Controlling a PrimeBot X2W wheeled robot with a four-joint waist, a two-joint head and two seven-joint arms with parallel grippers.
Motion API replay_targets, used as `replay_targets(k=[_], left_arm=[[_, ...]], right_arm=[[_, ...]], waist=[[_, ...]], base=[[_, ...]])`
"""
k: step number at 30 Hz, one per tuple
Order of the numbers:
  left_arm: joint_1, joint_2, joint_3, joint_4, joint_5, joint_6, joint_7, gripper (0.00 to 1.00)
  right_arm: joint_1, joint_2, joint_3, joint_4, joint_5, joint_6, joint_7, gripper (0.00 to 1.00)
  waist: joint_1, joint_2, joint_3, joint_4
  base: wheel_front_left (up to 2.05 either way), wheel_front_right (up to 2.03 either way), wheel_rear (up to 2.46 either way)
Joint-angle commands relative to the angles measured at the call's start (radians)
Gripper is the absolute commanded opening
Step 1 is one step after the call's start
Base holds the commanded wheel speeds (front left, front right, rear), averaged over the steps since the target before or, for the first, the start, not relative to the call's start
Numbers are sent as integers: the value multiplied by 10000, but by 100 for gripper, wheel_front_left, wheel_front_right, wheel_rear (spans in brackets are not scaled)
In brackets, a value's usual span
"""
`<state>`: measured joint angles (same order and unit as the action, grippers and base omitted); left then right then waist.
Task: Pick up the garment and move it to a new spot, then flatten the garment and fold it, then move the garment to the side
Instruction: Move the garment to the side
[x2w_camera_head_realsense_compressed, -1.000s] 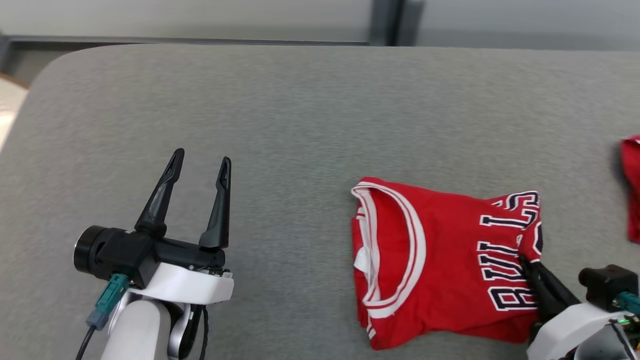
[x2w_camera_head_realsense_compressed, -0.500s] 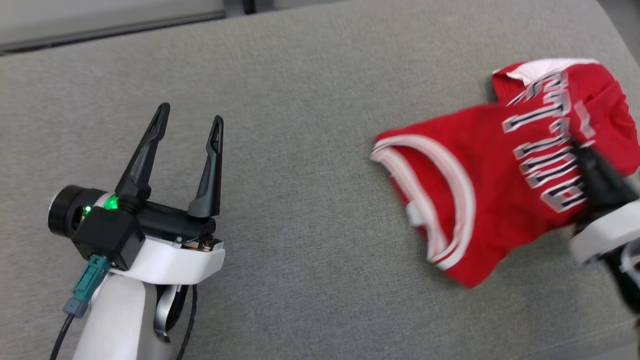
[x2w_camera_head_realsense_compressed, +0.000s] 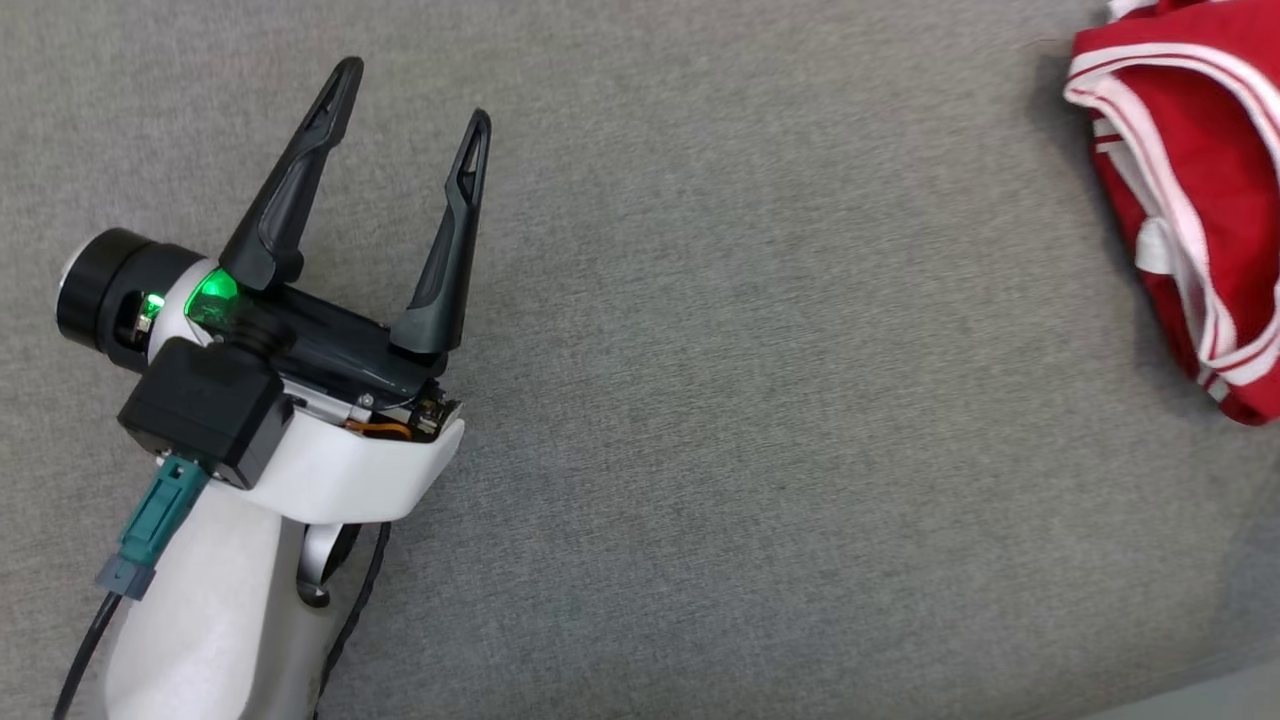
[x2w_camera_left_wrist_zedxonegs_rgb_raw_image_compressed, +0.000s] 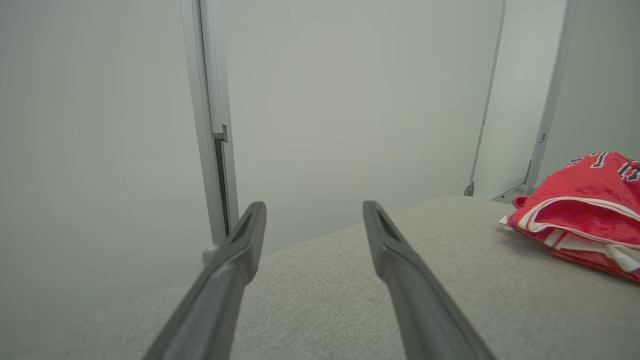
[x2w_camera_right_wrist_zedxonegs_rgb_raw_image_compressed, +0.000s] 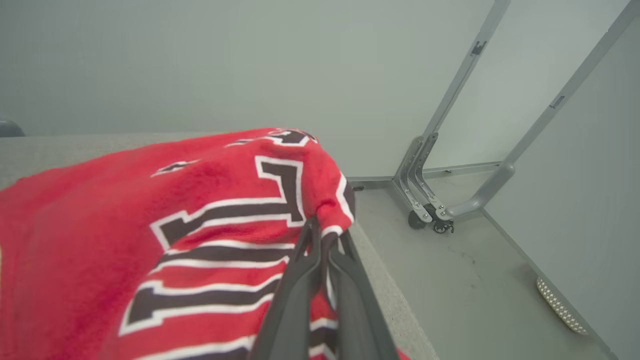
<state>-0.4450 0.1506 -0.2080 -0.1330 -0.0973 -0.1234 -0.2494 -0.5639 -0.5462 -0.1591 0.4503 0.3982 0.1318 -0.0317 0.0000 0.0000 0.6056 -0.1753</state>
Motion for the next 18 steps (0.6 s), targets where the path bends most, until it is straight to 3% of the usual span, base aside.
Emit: replay_targets(k=[1, 2, 3, 4, 5, 12, 18], left_arm=[[-191, 88, -3, -41, -2, -44, 13, 100], [-240, 122, -39, -53, -21, -50, 10, 100], [-261, 154, -61, -57, -29, -52, 22, 100], [-282, 180, -87, -42, -43, -56, 33, 100], [-314, 192, -101, -18, -68, -58, 31, 100], [41, 279, -26, 296, -344, -46, -45, 100], [854, 253, 196, 625, -671, 130, -88, 100]], right_arm=[[-154, 64, -62, 177, 98, -22, -66, 0], [-316, 97, -59, 465, 127, -22, -115, 1], [-455, 145, -59, 796, 162, -22, -161, 30], [-564, 172, -108, 1113, 148, -22, -216, 46], [-643, 207, -159, 1410, 84, -22, -350, 100], [-391, 377, -95, 2504, -237, -22, -1915, 100], [807, 847, -324, 1242, -762, -22, -2317, 100]], waist=[[0, 0, 396, 227], [0, 0, 481, 245], [0, 0, 549, 255], [0, 0, 599, 264], [0, 0, 623, 272], [0, 0, 115, 207], [0, 0, -1049, 80]], base=[[0, 0, 0], [0, 0, 0], [0, 0, 0], [0, 0, 0], [0, 0, 0], [0, 0, 0], [0, 0, 0]])
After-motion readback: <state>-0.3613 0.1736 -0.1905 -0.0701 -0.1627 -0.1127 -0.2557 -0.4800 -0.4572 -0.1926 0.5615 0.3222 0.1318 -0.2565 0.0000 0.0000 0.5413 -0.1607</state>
